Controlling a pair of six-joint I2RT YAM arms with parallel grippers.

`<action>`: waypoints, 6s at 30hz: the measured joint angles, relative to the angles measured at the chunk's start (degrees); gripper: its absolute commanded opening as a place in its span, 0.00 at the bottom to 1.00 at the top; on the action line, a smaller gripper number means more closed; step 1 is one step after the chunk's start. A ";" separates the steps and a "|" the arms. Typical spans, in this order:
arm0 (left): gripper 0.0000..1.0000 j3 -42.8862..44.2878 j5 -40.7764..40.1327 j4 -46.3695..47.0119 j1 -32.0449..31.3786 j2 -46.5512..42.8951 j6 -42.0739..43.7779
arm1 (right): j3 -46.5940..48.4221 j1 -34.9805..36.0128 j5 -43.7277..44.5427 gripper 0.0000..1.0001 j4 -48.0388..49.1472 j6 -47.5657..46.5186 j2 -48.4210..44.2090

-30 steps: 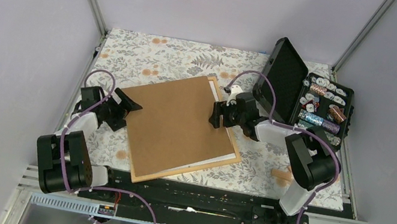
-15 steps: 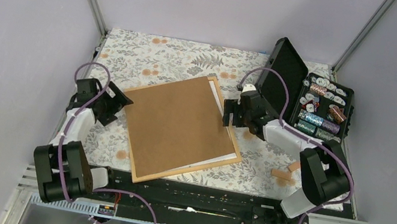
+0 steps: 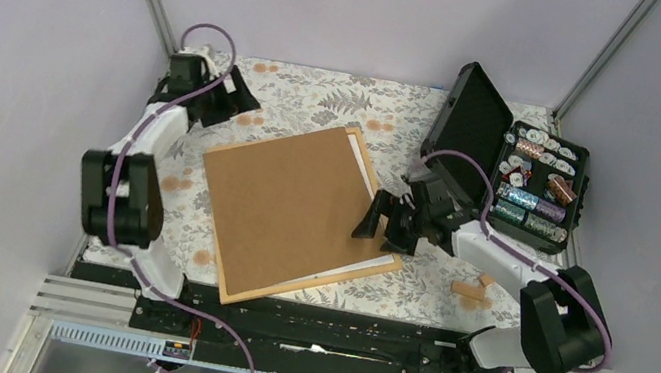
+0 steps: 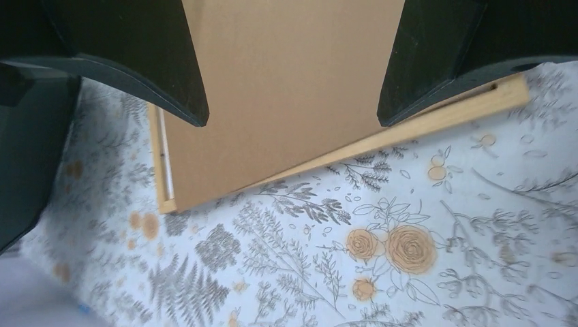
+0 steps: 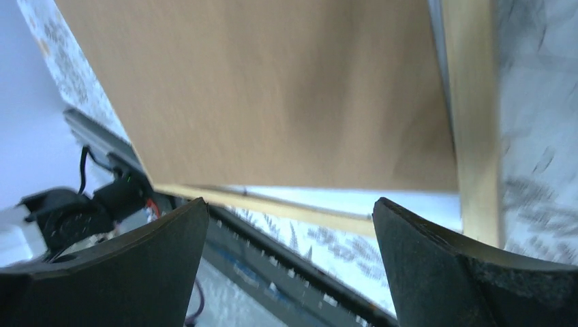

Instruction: Put the photo into the frame

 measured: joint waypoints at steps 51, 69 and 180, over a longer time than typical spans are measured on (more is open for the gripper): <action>0.99 30.21 10.97 -5.77 8.07 37.99 -1.11 | 16.37 -0.76 9.51 1.00 4.74 -0.85 22.36; 0.99 -11.93 1.40 -4.94 9.66 5.57 -2.89 | 20.68 -0.50 12.48 1.00 3.28 -5.55 25.35; 0.99 -30.29 9.03 0.42 14.45 -7.82 -7.17 | 22.97 0.87 17.31 1.00 -4.98 -8.59 25.14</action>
